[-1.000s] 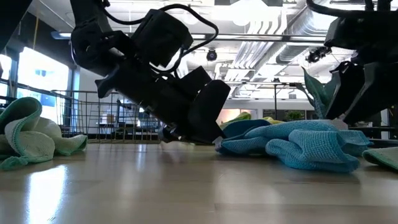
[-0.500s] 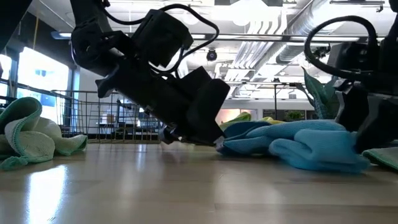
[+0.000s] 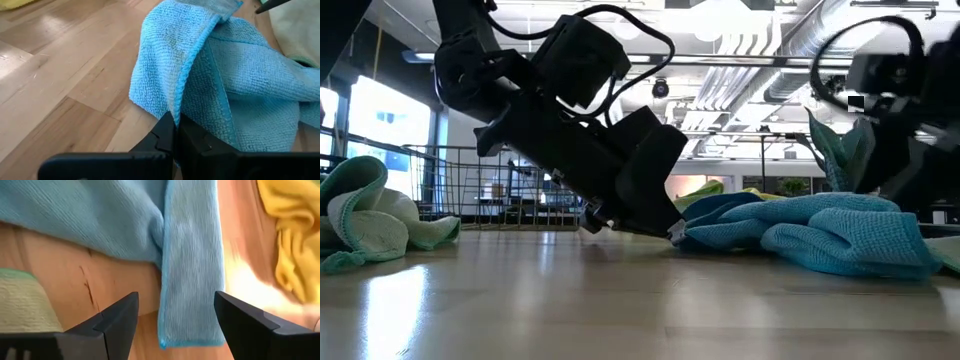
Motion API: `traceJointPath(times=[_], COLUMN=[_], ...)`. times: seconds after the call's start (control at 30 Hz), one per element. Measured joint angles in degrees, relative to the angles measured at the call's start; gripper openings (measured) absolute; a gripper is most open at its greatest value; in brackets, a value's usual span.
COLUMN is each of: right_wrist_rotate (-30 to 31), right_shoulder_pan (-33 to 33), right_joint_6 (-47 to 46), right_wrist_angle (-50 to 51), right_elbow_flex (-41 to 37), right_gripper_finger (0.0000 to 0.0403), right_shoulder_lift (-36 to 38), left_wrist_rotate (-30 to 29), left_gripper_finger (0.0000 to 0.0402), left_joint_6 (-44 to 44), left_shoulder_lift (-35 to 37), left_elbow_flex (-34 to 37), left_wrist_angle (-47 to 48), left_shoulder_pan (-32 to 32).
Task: Fold microfiber towels
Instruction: Fold the right blue towel
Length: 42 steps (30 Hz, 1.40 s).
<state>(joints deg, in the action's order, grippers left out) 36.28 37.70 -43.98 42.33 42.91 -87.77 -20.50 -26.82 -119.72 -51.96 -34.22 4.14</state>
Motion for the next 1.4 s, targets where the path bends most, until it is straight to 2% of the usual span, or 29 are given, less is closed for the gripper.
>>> traceJointPath(times=[0.23,0.37,1.03,1.1,1.17,1.4], right_wrist_rotate=[0.0,0.0,0.4,-0.1,-0.8,-1.6], right_shoulder_pan=[2.3,2.9,2.0,2.1,2.1,2.0], right_joint_6=[-6.3,-7.2,-6.0,-5.0,-4.8,-4.6], right_wrist_angle=[-0.5,-1.9,-4.2,-4.8,-4.9,-4.9], right_elbow_flex=[-2.1,-3.4,-4.8,-4.8,-4.8,-4.8], right_gripper_finger=[0.0253,0.0236,0.0032,0.0032,0.0049,0.0170], right_shoulder_lift=[0.0,0.0,0.0,0.0,0.0,0.0], left_wrist_rotate=[0.0,0.0,6.4,6.4,6.4,6.4], left_gripper_finger=[0.0003,0.0003,0.0003,0.0003,0.0003,0.0003], left_joint_6=[0.0,0.0,0.0,0.0,0.0,0.0], left_shoulder_lift=[0.0,0.0,0.0,0.0,0.0,0.0], left_elbow_flex=[0.0,0.0,0.0,0.0,0.0,0.0], left_wrist_angle=[0.0,0.1,-0.1,-0.1,-0.1,-0.1], left_shoulder_pan=[0.0,0.0,0.0,0.0,0.0,0.0])
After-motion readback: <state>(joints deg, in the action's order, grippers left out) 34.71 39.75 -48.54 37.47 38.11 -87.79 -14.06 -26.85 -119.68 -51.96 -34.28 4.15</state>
